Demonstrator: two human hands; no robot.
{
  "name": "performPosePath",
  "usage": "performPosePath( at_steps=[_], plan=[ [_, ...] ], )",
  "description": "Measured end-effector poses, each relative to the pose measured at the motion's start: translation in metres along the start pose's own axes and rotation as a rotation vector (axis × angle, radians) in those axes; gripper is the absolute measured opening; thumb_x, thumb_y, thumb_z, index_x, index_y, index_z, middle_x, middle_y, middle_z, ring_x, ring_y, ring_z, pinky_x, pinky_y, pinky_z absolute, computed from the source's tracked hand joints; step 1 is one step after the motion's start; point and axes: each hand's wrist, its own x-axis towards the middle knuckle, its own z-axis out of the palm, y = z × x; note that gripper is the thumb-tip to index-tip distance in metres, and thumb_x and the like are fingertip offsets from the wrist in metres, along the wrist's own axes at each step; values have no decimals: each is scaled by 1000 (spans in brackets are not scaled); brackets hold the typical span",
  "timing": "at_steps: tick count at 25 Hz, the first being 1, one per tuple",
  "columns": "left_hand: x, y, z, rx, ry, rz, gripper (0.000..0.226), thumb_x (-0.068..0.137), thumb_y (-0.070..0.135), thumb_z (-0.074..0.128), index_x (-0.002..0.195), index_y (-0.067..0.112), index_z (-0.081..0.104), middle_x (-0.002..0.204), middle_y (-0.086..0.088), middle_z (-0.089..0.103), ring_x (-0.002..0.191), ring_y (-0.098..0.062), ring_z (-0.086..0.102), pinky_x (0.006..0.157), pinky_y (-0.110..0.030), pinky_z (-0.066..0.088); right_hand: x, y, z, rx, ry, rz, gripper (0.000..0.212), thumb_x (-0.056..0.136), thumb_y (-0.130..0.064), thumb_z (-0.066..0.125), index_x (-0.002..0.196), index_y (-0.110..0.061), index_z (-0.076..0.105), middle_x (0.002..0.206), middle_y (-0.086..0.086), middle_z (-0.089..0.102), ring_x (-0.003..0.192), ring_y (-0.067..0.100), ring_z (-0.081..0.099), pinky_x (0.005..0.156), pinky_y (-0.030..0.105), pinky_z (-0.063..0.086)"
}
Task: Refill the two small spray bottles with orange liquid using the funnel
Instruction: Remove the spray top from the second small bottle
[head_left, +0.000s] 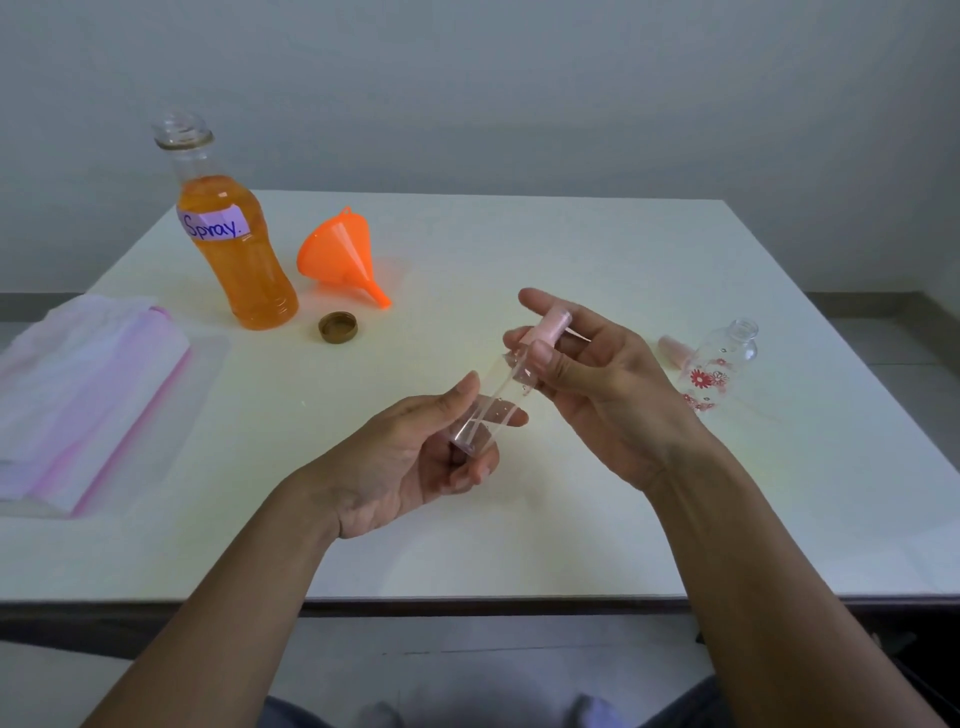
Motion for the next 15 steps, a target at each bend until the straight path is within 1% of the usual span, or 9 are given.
performPosePath(
  at_steps=[2,4,5,7,9,11,13,15],
  plan=[
    [-1,1,-3,-41,-47,-19,53,95,52,43,107,9,71,63,-9,53,59,-17,43,57,-23,42,3,-1,-1,169,4,-11,53,84,2,62,136,-5,55,98,10,73,92,18,70,89,27,57],
    [-5,1,-6,-32,-121,-62,52,95,52,43,107,9,70,63,-8,55,60,-18,45,58,-23,44,6,-6,-7,356,43,-69,58,86,3,58,143,-3,48,101,10,74,90,17,69,89,28,57],
    [-7,1,-8,-2,-143,-78,51,94,51,44,107,9,70,64,-9,57,61,-18,47,59,-24,44,6,-10,-11,404,71,-101,61,87,2,58,146,-4,44,103,11,74,90,17,69,90,28,57],
    [-12,2,-15,70,-141,-59,48,92,52,53,108,11,72,72,-11,64,67,-20,54,62,-25,46,5,-16,-18,376,95,-134,62,91,0,58,149,-13,41,105,14,74,91,18,68,88,29,57],
    [-12,4,-25,124,-67,26,50,81,53,68,111,13,71,89,-16,71,76,-22,58,69,-29,48,3,-15,-17,253,93,-127,52,97,0,56,143,-23,48,103,16,73,86,18,66,85,30,55],
    [-12,5,-36,180,45,107,56,74,53,76,114,15,67,107,-18,73,82,-21,59,80,-37,43,5,-8,-19,137,164,-117,36,101,-3,56,132,-20,58,98,13,72,81,18,63,82,31,52],
    [-13,6,-39,272,153,154,55,74,50,77,114,15,62,113,-15,73,87,-21,62,85,-41,39,8,-5,-21,86,271,-78,28,100,-11,61,128,-13,63,93,8,74,80,18,63,81,31,51],
    [-10,4,-34,380,281,180,45,80,44,72,113,17,60,111,-4,76,93,-19,68,87,-38,44,8,-5,-25,54,291,-11,35,96,-17,66,131,-12,62,90,4,76,83,18,65,80,30,52]
  ],
)
